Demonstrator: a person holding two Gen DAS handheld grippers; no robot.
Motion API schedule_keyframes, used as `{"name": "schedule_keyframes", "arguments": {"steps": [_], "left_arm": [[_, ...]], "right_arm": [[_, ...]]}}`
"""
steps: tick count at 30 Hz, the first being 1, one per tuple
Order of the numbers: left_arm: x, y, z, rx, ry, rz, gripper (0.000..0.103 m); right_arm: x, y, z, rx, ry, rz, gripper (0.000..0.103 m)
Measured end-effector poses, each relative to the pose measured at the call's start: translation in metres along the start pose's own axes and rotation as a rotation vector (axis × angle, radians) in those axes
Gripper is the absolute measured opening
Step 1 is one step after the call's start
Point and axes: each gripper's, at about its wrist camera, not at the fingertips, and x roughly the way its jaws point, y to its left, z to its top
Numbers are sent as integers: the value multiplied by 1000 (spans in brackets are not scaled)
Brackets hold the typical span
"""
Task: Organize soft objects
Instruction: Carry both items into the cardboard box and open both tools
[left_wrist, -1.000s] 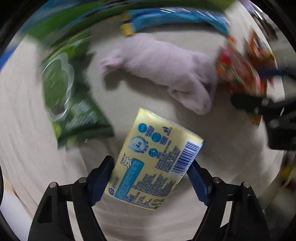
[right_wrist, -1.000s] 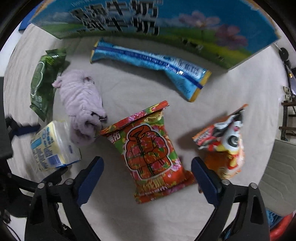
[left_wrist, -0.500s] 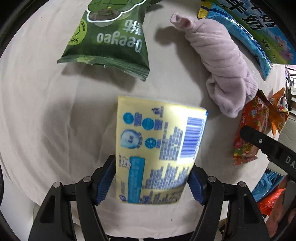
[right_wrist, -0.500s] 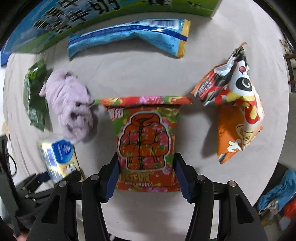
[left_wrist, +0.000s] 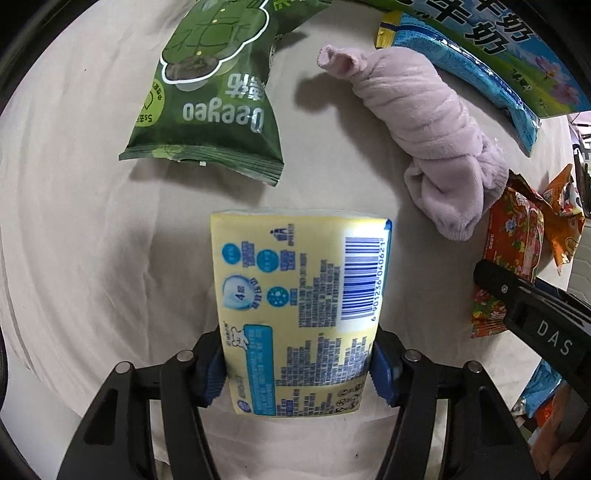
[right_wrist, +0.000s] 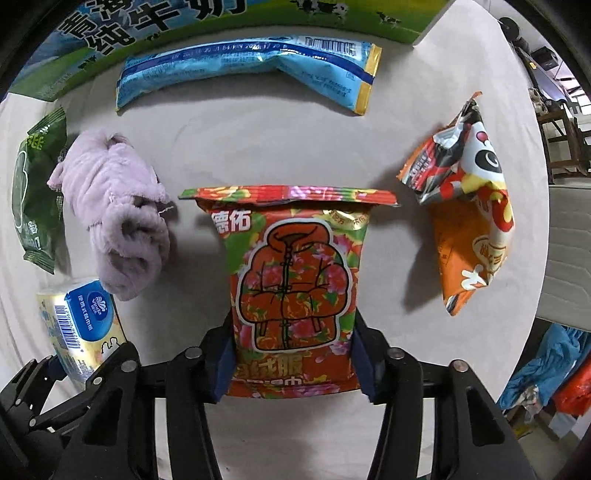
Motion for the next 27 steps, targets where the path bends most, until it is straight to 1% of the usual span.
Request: {"name": "schedule_keyframes", "arguments": {"steps": [1,4,5,6,13,16,19,21,25,27], "left_arm": [[-1,-4,-4,2,-3,3,60],[1,-12,-3,12,-11,15,60],[-1,-15,-5,15,-15,19,60],[-2,-17,-7,18,-20,23,60],[-14,-37,-33,61,-41,26,60],[-32,-45,-45,84,-70,22,60],[-58,-51,-56,101,-113,6,60],[-75,-55,-62,110,-138,-5,60],[-122,-65,-74,126,-218,-31,60],[-148,-70,-77,128,-257,-50,60]], "right_arm": [[4,2,-4,-1,-2,0,52],[7,0,-11,-2,-1,1,50],[5,-7,-15,-3,1,2,50],[-7,-18,-21,-2,8,5,50],[15,-32,-55,14,37,27,48],[23,-41,-73,25,38,52,48],[21,-49,-86,28,18,82,48],[15,-53,-97,25,-7,101,48],[-8,-64,-115,8,-68,142,47],[-13,-60,-116,-3,-99,163,47]]}}
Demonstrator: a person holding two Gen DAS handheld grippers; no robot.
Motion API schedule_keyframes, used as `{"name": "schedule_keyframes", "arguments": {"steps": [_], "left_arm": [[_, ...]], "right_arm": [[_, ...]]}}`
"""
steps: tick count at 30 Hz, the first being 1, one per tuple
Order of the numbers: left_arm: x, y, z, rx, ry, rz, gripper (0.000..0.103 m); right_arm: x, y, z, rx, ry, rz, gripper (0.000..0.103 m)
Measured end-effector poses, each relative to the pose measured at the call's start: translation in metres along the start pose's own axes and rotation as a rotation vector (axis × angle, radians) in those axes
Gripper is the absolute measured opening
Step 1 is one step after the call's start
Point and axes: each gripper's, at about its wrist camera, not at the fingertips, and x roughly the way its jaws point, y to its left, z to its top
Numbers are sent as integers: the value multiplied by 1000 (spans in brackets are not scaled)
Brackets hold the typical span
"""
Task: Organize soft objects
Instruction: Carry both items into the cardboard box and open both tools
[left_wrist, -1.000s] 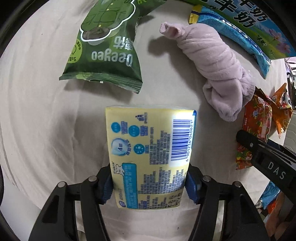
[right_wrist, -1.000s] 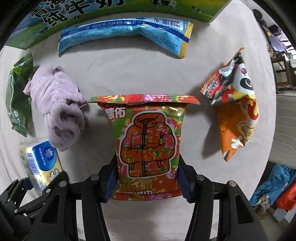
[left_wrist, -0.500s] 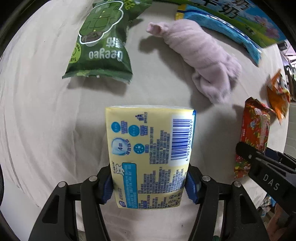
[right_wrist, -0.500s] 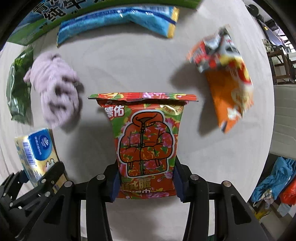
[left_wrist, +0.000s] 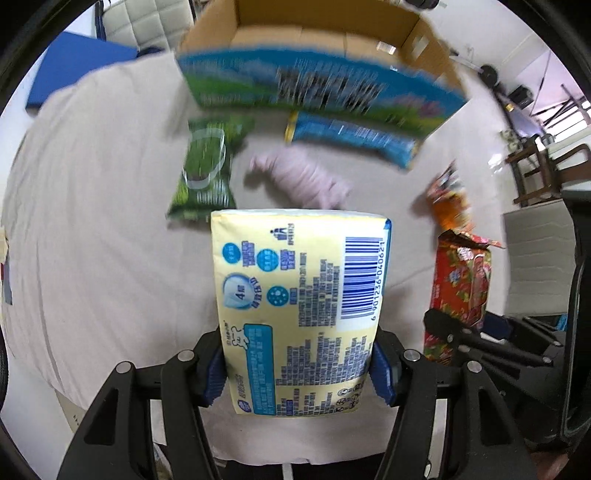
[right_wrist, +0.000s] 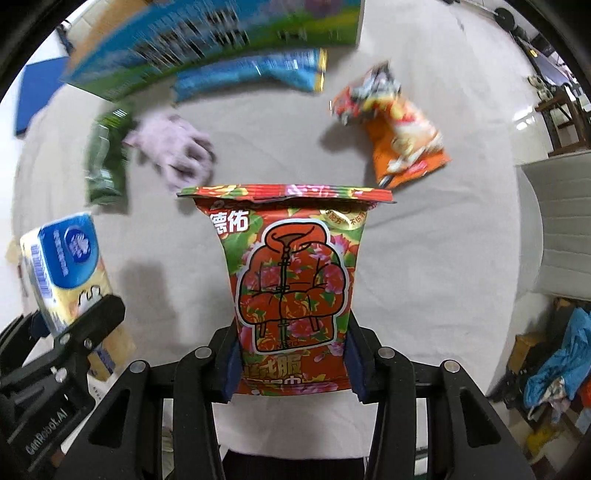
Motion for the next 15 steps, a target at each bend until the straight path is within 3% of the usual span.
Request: {"name": "schedule_keyframes", "arguments": {"steps": [4,10,15], "left_arm": [[-38,-8,13,6,-62,-35,60],[-80,-20,68,33,-113,-125,60],[-92,-23,135,88,-158,-122,60]], "right_arm": [[-54,-4,16,-29,-77,56,47],[-184,1,45,-68,-169,109,47],[-212,-2,95,-60,-223,88,47]]}}
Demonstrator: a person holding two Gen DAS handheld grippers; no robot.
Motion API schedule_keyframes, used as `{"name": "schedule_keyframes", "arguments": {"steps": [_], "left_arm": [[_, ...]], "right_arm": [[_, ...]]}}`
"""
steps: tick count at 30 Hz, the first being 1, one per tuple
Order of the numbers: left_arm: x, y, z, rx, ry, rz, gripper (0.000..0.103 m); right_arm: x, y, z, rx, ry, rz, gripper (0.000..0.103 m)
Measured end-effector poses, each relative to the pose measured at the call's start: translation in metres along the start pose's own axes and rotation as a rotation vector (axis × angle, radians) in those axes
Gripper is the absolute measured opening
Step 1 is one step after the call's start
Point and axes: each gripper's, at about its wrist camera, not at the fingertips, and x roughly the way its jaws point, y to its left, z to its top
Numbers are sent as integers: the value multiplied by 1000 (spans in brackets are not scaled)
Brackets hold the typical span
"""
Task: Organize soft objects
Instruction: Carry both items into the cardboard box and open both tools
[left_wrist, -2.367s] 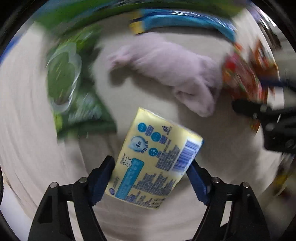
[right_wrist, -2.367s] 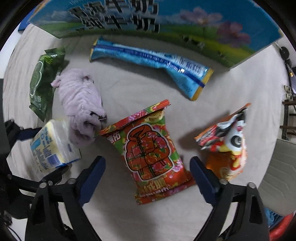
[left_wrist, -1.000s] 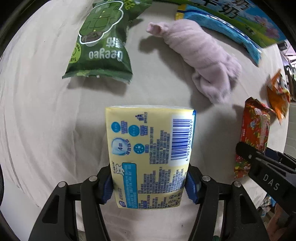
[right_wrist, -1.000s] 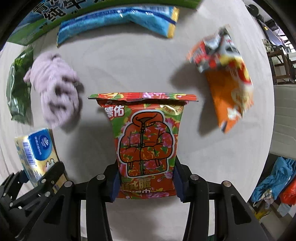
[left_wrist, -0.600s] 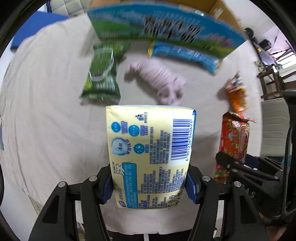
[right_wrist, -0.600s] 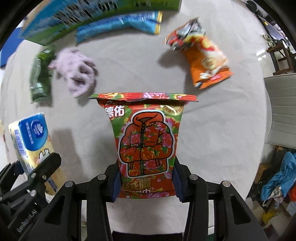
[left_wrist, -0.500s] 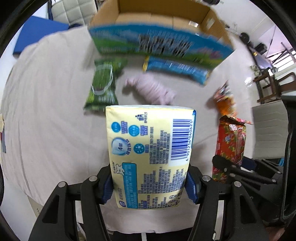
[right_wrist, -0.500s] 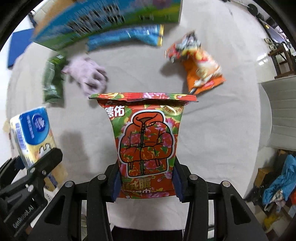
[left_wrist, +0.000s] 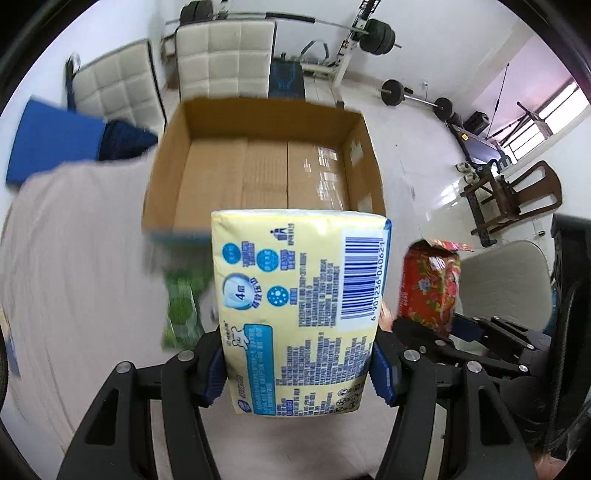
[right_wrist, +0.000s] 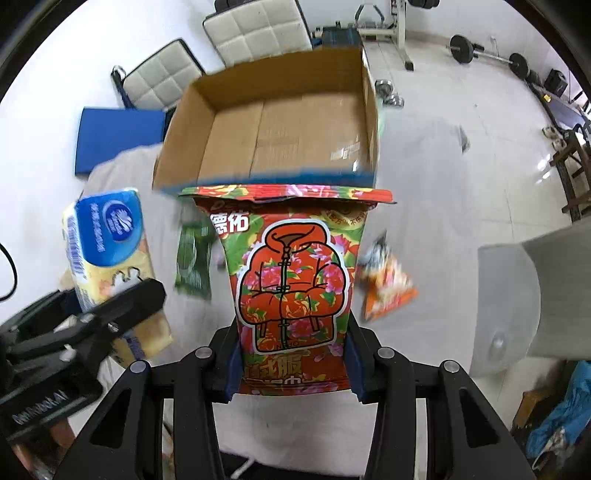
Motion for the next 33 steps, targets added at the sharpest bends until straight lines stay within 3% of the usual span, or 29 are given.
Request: {"name": "schedule_keyframes", "arguments": {"steps": [4,9,15,23,33], "left_arm": [[29,15,65,20,15,6,60],[98,38,136,2,96,-15,60],[164,55,175,-13,202,-51,60],[218,72,199,-42,298,-103,60],[237,85,209,-76,357,-147,61]], "right_arm": [[10,-2,60,21,-1,-25,47],[53,-1,130,25,9,-66,47],[108,7,194,10,48,-80,47],[163,4,237,38,110,-92,48],[192,4,260,87,161,-89,49]]}}
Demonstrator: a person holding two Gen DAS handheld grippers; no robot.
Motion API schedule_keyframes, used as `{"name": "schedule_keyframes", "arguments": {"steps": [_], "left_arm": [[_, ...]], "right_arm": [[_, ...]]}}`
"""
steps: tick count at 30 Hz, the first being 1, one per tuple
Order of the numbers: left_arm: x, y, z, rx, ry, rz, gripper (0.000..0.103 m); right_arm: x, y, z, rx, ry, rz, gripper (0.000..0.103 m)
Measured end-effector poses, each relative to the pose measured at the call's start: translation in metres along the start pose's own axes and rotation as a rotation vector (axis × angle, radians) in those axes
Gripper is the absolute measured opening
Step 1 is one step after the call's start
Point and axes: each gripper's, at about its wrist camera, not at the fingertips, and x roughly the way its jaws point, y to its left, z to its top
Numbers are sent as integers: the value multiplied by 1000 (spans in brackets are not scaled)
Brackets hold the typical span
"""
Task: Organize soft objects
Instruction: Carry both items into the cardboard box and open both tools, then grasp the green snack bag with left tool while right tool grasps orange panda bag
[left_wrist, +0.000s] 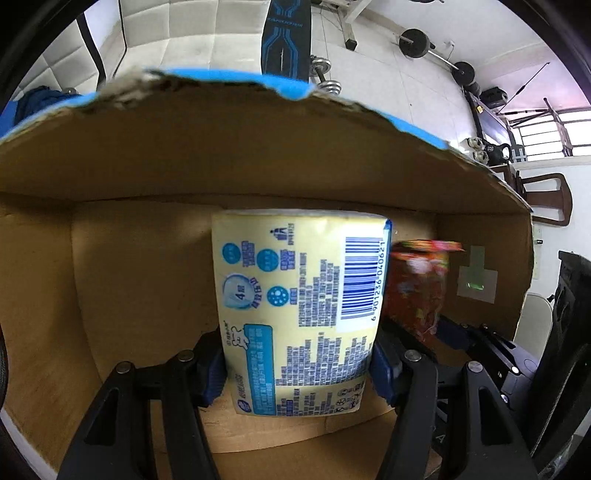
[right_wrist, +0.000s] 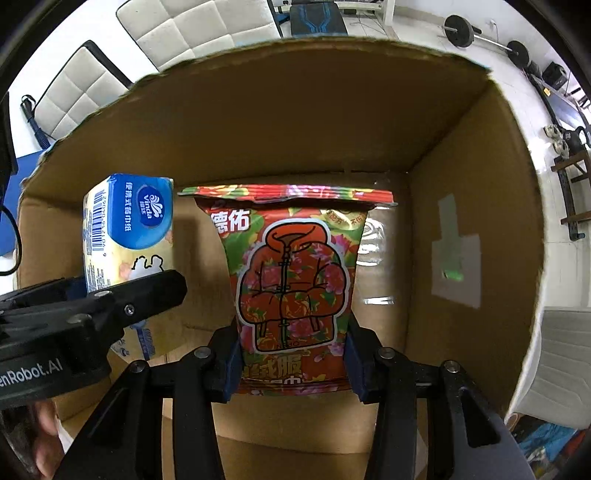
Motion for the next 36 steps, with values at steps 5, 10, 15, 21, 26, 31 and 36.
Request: {"name": "schedule_keyframes", "arguments": {"steps": [5,10,15,21,26,31,36], "left_arm": [[-8,5,-1,10,-8,44,64],[-28,11,-12,19,-37,83,83],[-47,21,-29,14,-67,108,94],[-67,37,-52,19,-141,154,102],[-94,41,-91,52,-213,200,102],[-108,15,-109,77,-288,217,102],[-132,4,-138,93,-350,241,102]], "right_arm": [[4,4,9,3,-4,-16,65],[-7,13,3,-1,-1,3,76],[-29,22,-23,-28,-7,-5,91],[-46,27,-50,-49,-61,-81,103],[-60,29,-73,-36,-93,-110,103],[-89,25,-112,-14,-136,-107,103],[-111,33,-142,-6,-184,-118,103]]}}
